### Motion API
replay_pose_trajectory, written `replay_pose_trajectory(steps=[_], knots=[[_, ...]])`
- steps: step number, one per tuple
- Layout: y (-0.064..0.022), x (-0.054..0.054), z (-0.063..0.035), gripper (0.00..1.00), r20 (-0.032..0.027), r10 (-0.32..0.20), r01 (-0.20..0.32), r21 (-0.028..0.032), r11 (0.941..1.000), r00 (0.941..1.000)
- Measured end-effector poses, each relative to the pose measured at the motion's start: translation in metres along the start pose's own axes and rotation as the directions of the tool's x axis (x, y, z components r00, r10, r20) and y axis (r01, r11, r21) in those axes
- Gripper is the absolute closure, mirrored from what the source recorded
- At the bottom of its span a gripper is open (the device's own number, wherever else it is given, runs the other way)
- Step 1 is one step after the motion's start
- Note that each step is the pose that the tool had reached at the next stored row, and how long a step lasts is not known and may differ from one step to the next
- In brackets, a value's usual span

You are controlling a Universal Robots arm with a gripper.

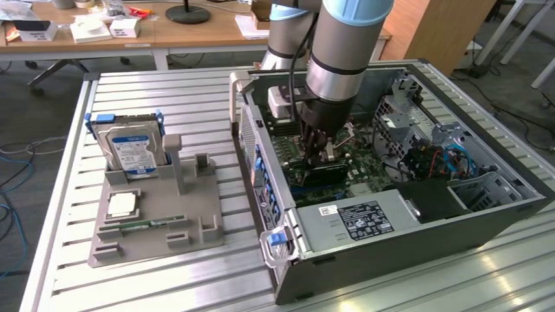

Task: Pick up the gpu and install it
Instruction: 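Press down on the gpu until it lock into place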

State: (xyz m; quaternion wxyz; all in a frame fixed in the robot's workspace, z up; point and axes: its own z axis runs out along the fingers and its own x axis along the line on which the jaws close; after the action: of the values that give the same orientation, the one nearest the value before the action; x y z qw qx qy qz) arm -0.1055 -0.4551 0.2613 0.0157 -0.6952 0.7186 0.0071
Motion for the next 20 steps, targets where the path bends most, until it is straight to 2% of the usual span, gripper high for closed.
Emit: replay_pose_trajectory(steps=[5,7,16,20], knots=[[0.0,0.0,-0.0025,0.9,0.0017,0.0,0.0,0.0008,1.0,1.0],[0.0,0.0,-0.0085,0.9,0.0,0.0,0.0,0.0,1.0,1.0],[-0.0003,-0.001,-0.0286,0.9,-0.0001,0.0,0.0,0.0,1.0,1.0],[-0.0003,-0.001,-0.0289,0.9,0.0,0.0,0.0,0.0001,1.0,1.0]])
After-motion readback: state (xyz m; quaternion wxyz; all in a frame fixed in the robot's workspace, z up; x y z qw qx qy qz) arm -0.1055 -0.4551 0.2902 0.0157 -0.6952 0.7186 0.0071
